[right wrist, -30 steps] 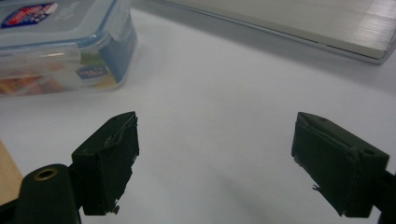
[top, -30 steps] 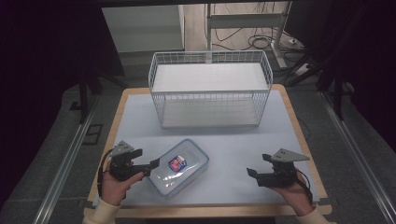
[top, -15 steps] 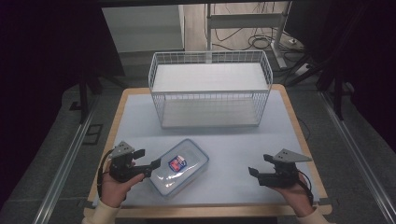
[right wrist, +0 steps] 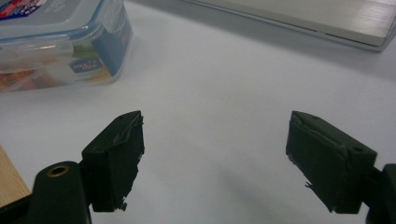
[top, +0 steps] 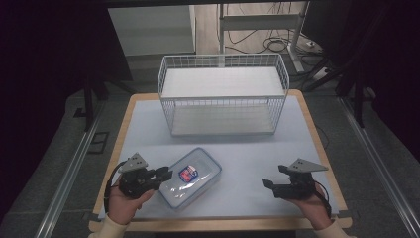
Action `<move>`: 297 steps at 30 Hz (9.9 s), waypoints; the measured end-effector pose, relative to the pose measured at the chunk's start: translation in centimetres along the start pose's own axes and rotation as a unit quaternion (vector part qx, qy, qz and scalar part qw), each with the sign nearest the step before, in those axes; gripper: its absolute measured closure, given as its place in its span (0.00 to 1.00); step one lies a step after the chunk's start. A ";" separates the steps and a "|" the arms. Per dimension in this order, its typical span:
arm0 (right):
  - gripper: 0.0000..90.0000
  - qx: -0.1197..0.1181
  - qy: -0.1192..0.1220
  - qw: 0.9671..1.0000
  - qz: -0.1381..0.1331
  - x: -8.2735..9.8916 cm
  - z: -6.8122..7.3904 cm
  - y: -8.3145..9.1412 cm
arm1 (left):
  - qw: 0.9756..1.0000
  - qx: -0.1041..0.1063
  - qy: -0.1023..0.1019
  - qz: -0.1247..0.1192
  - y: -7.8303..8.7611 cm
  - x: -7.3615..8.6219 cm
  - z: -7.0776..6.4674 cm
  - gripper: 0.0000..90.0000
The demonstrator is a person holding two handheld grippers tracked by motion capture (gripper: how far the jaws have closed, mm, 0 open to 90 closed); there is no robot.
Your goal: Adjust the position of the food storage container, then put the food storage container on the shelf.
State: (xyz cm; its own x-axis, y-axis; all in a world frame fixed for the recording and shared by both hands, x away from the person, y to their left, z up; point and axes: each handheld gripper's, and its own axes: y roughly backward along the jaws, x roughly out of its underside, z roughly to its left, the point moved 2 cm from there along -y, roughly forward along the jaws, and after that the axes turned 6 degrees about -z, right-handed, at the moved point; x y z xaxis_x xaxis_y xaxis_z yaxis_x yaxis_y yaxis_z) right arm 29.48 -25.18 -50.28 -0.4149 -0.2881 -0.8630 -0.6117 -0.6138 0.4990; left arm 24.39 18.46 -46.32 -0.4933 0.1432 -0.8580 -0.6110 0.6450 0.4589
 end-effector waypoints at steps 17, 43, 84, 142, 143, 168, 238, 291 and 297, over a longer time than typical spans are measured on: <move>0.21 -0.003 0.015 1.000 0.012 0.1 0.7 -0.5 | 0.996 0.068 -0.028 0.056 -1.0 2.3 -6.0 1.00; 0.21 0.022 0.003 1.000 -0.014 -0.2 -0.3 0.1 | 0.990 0.049 -0.040 0.126 -3.9 5.8 -6.9 1.00; 0.21 0.023 0.007 1.000 -0.002 0.1 -0.4 -0.2 | 0.993 -0.044 0.043 0.105 -1.6 6.0 2.4 1.00; 0.21 0.031 0.012 0.999 0.004 0.2 -0.5 -0.4 | 0.992 -0.050 0.089 0.073 -6.7 2.7 7.4 1.00; 0.21 0.031 0.012 0.999 0.004 0.2 -0.5 -0.4 | 0.992 -0.046 0.088 0.073 -7.1 2.5 7.1 1.00; 0.21 0.032 0.010 0.999 -0.003 0.2 -0.9 -0.3 | 0.995 -0.021 0.077 0.056 -9.2 0.7 4.2 1.00; 0.14 -0.116 -0.142 0.981 0.060 -4.2 -1.5 -5.7 | 0.954 0.138 0.257 0.067 -12.0 0.9 4.1 0.38; 0.53 -0.163 -0.226 0.960 0.031 -2.5 -0.1 -4.7 | 0.973 0.114 0.202 -0.005 -8.9 2.0 1.3 0.53; 0.54 -0.167 -0.233 0.958 0.029 -2.5 -0.1 -4.6 | 0.974 0.110 0.199 -0.009 -8.8 2.0 1.2 0.53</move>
State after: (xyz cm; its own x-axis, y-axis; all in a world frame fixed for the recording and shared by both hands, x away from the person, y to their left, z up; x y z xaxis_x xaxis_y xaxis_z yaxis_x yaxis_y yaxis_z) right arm 33.41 -21.75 -50.45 -0.7446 -0.0168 -0.6673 -0.3620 -0.8298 0.4247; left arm 29.50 13.92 -52.40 -0.7122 -0.1436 -0.6872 -0.4955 0.7962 0.3472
